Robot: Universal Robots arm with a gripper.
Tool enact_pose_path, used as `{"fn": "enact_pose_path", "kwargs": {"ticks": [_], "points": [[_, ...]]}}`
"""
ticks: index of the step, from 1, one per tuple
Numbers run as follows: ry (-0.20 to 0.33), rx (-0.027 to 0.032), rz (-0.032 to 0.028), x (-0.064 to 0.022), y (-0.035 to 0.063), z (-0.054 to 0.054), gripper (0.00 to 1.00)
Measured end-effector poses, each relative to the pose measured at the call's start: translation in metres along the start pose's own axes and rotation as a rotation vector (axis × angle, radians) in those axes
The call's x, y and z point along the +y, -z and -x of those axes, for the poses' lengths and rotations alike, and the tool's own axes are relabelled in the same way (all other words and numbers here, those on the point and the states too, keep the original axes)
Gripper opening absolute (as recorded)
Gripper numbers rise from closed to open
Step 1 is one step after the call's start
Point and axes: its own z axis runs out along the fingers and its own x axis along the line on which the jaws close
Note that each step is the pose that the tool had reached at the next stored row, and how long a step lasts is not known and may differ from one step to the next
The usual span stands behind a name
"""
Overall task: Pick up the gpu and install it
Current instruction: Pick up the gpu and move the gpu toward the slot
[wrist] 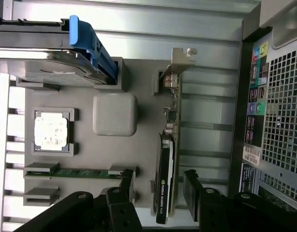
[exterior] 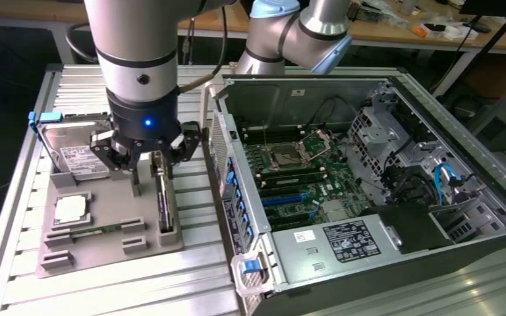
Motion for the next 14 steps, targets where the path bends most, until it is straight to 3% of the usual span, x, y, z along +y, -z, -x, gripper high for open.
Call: {"fn": "enact_pose_path", "kwargs": {"ticks": [5, 14], "points": [[0.0, -0.0002, 0.0001, -0.0022, -0.0072, 0.009, 0.54], [0.0, -0.0001, 0.0, -0.0035, -0.0253, 0.009, 0.54]]}}
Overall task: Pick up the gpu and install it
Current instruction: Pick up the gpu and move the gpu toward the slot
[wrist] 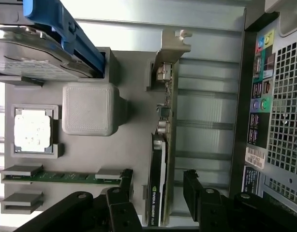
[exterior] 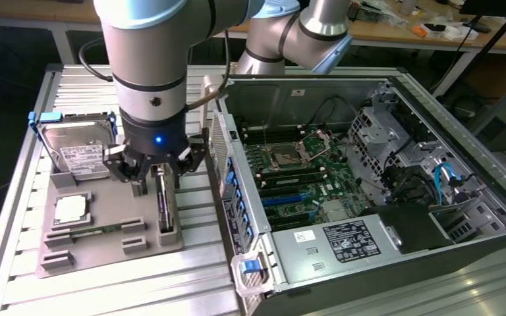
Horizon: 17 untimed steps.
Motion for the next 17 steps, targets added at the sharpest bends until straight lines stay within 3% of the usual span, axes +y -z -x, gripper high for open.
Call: {"fn": "enact_pose_path", "kwargs": {"ticks": [7, 17], "points": [[-0.049, -0.0015, 0.0001, -0.0004, -0.0132, 0.0, 0.54], [-0.051, -0.0015, 0.0001, -0.0005, -0.0175, 0.0, 0.54]]}}
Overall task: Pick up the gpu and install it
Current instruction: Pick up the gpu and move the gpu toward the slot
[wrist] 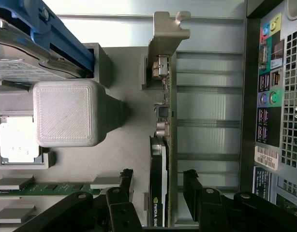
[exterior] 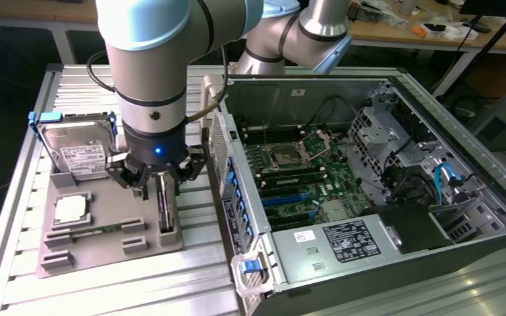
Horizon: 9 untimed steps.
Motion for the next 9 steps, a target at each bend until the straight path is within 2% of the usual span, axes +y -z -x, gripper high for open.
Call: {"fn": "enact_pose_path", "kwargs": {"ticks": [9], "points": [[0.0, 0.0, 0.0, 0.0, 0.0, 0.0, 0.53]]}}
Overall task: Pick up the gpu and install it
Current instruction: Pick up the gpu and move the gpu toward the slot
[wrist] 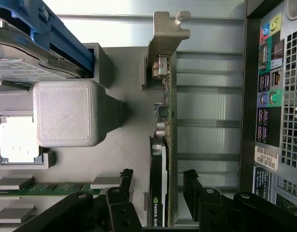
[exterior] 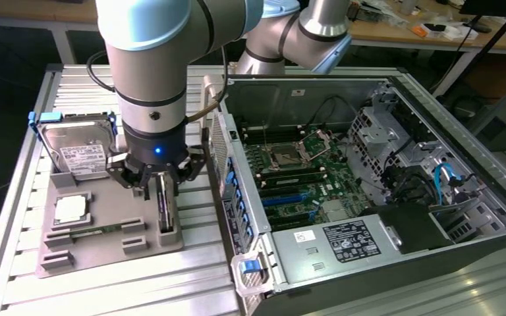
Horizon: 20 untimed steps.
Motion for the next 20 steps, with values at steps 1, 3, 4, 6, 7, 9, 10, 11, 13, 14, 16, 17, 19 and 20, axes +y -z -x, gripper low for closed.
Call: {"fn": "enact_pose_path", "kwargs": {"ticks": [1, 3, 4, 6, 7, 9, 10, 11, 13, 14, 16, 17, 19, 20], "points": [[0.0, 0.0, 0.0, 0.0, 0.0, 0.0, 0.53], [0.0, 0.0, 0.0, 0.0, 0.0, 0.0, 0.46], [0.0, 0.0, 0.0, 0.0, 0.0, 0.0, 0.4], [0.0, 0.0, -0.0001, 0.0, 0.0, 0.0, 0.34], [0.0, 0.0, 0.0, 0.0, 0.0, 0.0, 0.28], [0.0, 0.0, 0.0, 0.0, 0.0, 0.0, 0.27], [0.0, 0.0, 0.0, 0.0, 0.0, 0.0, 0.27], [0.0, 0.0001, 0.0, 0.0, 0.0, 0.0, 0.27], [0.0, 0.0, 0.0, 0.0, 0.0, 0.0, 0.27], [0.0, 0.0, 0.0, 0.0, 0.0, 0.0, 0.27], [0.0, 0.0, 0.0, 0.0, 0.0, -0.0001, 0.27], [0.0, -0.0002, 0.0001, 0.0, 0.0, 0.0, 0.27], [0.0, -0.0002, 0.0001, 0.0001, 0.0017, -0.0001, 0.27], [0.0, -0.0001, 0.0, 0.0002, 0.0034, -0.0001, 0.27]]}}
